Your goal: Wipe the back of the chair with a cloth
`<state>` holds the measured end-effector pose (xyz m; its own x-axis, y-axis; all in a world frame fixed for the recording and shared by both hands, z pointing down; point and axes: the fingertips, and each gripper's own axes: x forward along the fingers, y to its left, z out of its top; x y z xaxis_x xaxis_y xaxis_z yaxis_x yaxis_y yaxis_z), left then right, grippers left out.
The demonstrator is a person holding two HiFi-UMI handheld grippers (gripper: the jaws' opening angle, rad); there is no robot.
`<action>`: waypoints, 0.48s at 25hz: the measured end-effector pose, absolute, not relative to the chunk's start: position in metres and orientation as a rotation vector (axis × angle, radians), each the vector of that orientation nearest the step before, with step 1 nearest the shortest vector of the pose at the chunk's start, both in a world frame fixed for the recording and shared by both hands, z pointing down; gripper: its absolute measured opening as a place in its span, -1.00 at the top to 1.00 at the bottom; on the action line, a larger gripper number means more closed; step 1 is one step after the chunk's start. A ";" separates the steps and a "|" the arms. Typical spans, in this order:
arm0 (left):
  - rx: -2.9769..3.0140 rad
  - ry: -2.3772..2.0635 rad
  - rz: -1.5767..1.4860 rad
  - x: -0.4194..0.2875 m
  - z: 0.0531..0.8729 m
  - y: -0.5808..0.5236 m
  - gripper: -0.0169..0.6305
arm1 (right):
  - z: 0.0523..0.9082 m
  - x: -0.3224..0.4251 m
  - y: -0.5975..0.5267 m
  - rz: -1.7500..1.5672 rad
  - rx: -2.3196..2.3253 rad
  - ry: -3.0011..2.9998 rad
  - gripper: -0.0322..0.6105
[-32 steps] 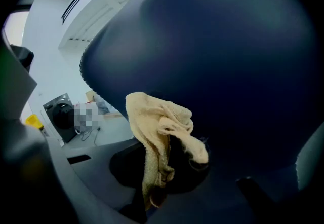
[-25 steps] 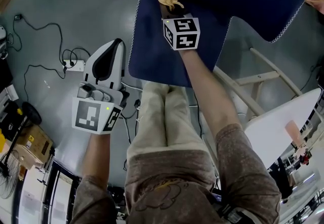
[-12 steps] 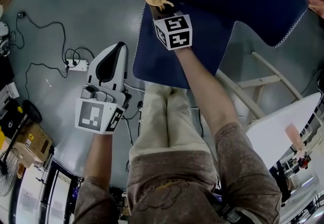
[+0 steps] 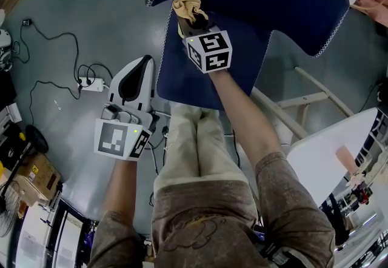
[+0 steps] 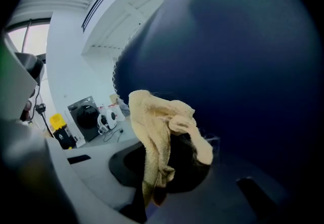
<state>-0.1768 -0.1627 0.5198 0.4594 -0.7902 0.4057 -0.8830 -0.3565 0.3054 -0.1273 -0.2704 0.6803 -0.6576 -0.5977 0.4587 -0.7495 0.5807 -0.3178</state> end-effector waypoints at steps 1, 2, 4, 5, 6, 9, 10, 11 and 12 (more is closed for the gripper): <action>2.233 -1.401 0.248 -0.177 0.517 -0.164 0.92 | 0.674 -0.124 -0.270 0.701 1.105 -2.520 0.68; 2.234 -1.407 0.237 -0.177 0.514 -0.165 0.92 | 0.668 -0.120 -0.269 0.687 1.108 -2.525 0.68; 2.236 -1.420 0.222 -0.175 0.504 -0.165 0.92 | 0.651 -0.109 -0.266 0.664 1.117 -2.531 0.68; 2.240 -1.423 0.219 -0.173 0.498 -0.164 0.92 | 0.642 -0.103 -0.263 0.654 1.122 -2.532 0.68; 2.247 -1.423 0.219 -0.170 0.493 -0.162 0.92 | 0.633 -0.096 -0.260 0.646 1.128 -2.531 0.68; 2.265 -1.412 0.209 -0.159 0.476 -0.156 0.92 | 0.605 -0.076 -0.247 0.623 1.143 -2.526 0.68; 2.267 -1.409 0.202 -0.156 0.468 -0.153 0.92 | 0.595 -0.071 -0.242 0.616 1.146 -2.528 0.68; 2.267 -1.408 0.194 -0.152 0.460 -0.150 0.92 | 0.583 -0.066 -0.236 0.610 1.148 -2.532 0.68; 2.267 -1.408 0.185 -0.149 0.451 -0.147 0.92 | 0.571 -0.060 -0.231 0.606 1.151 -2.537 0.68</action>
